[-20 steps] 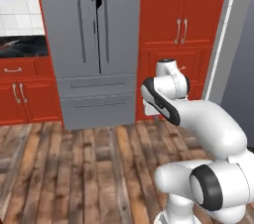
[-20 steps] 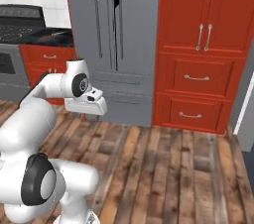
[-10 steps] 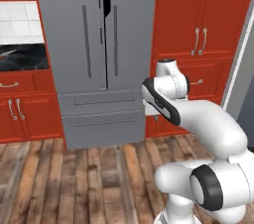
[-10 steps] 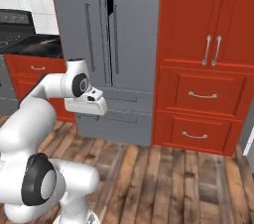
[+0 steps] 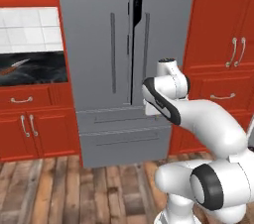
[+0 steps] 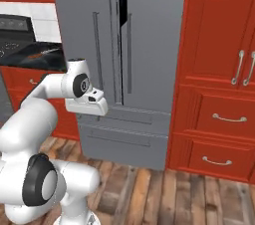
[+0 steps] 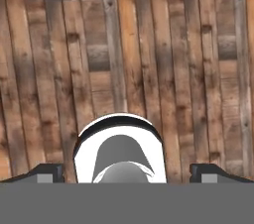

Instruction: Move the cutting board and knife to the sink. Then move spray from the shelves to the counter.

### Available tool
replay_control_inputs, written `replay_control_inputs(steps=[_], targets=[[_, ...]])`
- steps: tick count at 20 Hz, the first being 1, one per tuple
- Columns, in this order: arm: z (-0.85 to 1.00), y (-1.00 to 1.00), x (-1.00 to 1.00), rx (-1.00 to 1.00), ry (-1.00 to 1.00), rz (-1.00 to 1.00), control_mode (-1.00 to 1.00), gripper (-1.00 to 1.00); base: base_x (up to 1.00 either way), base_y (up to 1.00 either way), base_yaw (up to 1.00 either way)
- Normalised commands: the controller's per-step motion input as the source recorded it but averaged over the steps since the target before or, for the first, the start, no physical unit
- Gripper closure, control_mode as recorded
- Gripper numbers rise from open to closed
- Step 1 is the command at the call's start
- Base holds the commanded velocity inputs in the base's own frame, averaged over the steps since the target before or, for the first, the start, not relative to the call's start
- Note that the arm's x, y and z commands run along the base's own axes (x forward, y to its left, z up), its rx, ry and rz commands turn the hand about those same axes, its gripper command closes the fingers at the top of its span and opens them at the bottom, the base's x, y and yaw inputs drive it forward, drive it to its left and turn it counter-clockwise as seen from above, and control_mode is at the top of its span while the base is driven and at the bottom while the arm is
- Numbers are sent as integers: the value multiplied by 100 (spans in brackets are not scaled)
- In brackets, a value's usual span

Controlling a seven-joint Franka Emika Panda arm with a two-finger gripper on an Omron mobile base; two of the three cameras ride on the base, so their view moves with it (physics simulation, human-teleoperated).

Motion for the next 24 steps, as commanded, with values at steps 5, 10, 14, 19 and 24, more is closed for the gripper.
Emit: replay_control_inputs(steps=[5,10,14,19,24], targets=[[0,0,0,0,0,0,100,-100,76,66,5],[0,0,0,0,0,0,100,-100,71,74,0],[0,0,0,0,0,0,100,-100,70,74,0],[0,0,0,0,0,0,100,-100,69,70,0],[0,0,0,0,0,0,100,-100,61,73,-3]])
